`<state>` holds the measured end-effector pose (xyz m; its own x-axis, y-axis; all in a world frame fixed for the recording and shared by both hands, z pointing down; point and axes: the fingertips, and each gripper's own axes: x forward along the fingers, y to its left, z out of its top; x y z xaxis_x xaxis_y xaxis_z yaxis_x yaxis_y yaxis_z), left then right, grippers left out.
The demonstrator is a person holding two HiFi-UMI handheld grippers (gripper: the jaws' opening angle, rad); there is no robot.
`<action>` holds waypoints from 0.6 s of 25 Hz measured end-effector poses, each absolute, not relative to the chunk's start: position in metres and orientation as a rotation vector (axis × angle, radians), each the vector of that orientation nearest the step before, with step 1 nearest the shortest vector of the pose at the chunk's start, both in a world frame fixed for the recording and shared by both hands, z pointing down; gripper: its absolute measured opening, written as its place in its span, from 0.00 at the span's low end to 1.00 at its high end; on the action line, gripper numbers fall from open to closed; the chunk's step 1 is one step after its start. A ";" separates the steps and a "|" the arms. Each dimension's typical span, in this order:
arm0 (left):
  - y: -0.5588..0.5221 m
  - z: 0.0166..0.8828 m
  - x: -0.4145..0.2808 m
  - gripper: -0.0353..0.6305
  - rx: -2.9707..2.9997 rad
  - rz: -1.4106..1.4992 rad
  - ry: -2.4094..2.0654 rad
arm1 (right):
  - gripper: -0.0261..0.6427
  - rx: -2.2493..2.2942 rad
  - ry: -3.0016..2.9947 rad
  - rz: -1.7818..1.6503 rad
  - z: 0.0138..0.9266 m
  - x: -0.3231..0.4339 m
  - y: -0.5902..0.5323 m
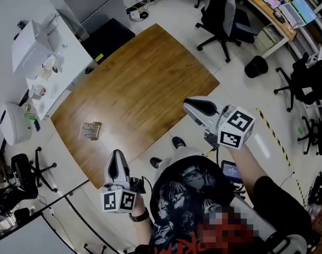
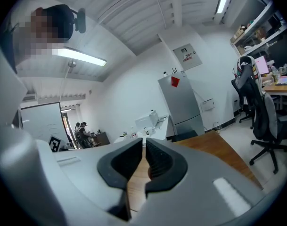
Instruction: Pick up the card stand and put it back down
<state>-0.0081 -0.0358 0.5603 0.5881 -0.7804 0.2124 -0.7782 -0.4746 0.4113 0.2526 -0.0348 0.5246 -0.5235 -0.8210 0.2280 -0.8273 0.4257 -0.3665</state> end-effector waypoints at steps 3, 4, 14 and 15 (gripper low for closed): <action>-0.030 0.560 -0.006 0.05 2.346 0.002 -1.246 | 0.06 1.501 -2.655 0.700 0.521 0.252 -0.034; -0.029 0.559 -0.006 0.05 2.344 0.006 -1.246 | 0.06 1.495 -2.658 0.700 0.520 0.253 -0.033; -0.022 0.563 -0.015 0.05 2.313 0.015 -1.261 | 0.05 1.457 -2.667 0.710 0.524 0.244 -0.033; -0.021 0.562 -0.018 0.05 2.309 0.022 -1.273 | 0.05 1.443 -2.669 0.717 0.526 0.242 -0.033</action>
